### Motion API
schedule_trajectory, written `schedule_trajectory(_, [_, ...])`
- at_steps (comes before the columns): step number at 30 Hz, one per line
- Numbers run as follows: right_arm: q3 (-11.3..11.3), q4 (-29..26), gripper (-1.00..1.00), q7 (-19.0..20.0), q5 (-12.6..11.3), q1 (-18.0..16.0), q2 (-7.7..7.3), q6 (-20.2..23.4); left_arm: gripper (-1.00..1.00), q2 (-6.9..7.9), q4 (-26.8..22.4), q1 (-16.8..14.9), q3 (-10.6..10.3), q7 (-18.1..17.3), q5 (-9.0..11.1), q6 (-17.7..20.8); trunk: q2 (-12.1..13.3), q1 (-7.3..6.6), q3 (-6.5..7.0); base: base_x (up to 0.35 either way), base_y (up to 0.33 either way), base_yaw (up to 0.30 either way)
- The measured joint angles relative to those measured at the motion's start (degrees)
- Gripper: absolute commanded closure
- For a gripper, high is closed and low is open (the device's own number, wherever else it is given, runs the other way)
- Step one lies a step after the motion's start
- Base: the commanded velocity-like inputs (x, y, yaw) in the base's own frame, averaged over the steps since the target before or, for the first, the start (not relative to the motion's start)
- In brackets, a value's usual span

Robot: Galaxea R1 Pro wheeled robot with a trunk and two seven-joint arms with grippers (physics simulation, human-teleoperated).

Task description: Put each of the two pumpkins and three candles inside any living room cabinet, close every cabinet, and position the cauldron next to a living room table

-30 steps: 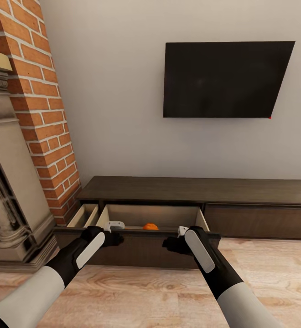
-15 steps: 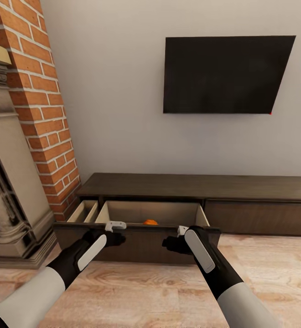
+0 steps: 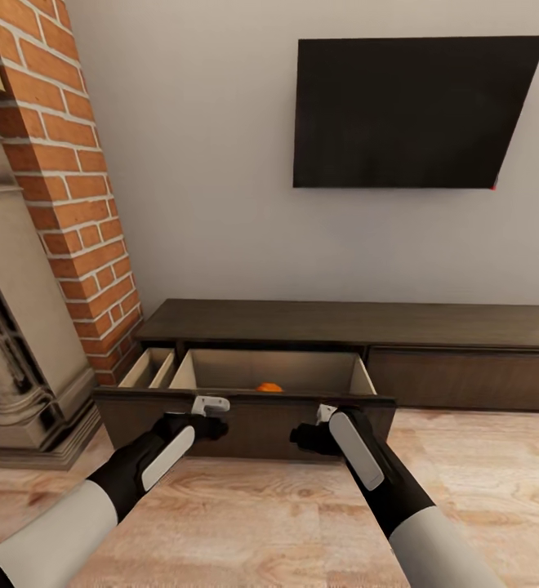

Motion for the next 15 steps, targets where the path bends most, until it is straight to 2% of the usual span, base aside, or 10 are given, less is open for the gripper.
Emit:
schedule_trajectory(1, [0.4, 0.0, -1.00, 0.0, 0.0, 0.0, 0.00, -0.2, -1.00, -0.03, 0.1, 0.0, -1.0, 0.0, 0.0, -1.4, 0.0, 0.03, -0.22, 0.000, 0.000, 0.000])
schedule_trajectory(4, [1.3, 0.0, -1.00, 0.0, 0.4, 0.0, -0.01, -1.4, -1.00, -0.06, 0.1, 0.0, -2.1, 0.0, 0.0, -3.9, -0.1, 0.10, -0.89, 0.000, 0.000, 0.000])
schedule_trajectory(5, [2.3, 0.0, -1.00, 0.0, 1.1, 0.1, -0.01, -2.7, -1.00, -0.04, 0.2, 0.0, -2.5, 0.0, 0.0, -5.8, -0.1, 0.13, -1.11, 0.000, 0.000, 0.000])
schedule_trajectory(9, [5.3, -0.3, -1.00, 0.1, 3.3, 0.2, -0.14, -5.6, -1.00, -0.01, 0.2, 0.0, -3.0, 0.0, 0.0, -9.4, -0.1, 0.23, -1.99, 0.000, 0.000, 0.000])
schedule_trajectory(11, [6.0, -0.9, -1.00, 0.1, 3.8, 0.3, -0.24, -6.6, -1.00, -0.01, 0.2, 0.1, -3.0, 0.0, 0.0, -10.9, -0.1, 0.28, -2.43, 0.000, 0.000, -0.010])
schedule_trajectory(13, [6.7, -2.5, -1.00, 0.2, 4.4, 0.6, -0.48, -8.4, -1.00, 0.04, 0.3, 0.4, -3.1, 0.0, 0.0, -14.1, -0.2, 0.28, -2.38, 0.000, 0.000, -0.074])
schedule_trajectory(15, [6.9, -3.3, -1.00, 0.1, 4.5, 0.7, -0.57, -9.3, -1.00, 0.06, 0.3, 0.5, -3.1, 0.0, 0.1, -15.3, -0.2, 0.28, -2.29, 0.000, 0.000, -0.087])
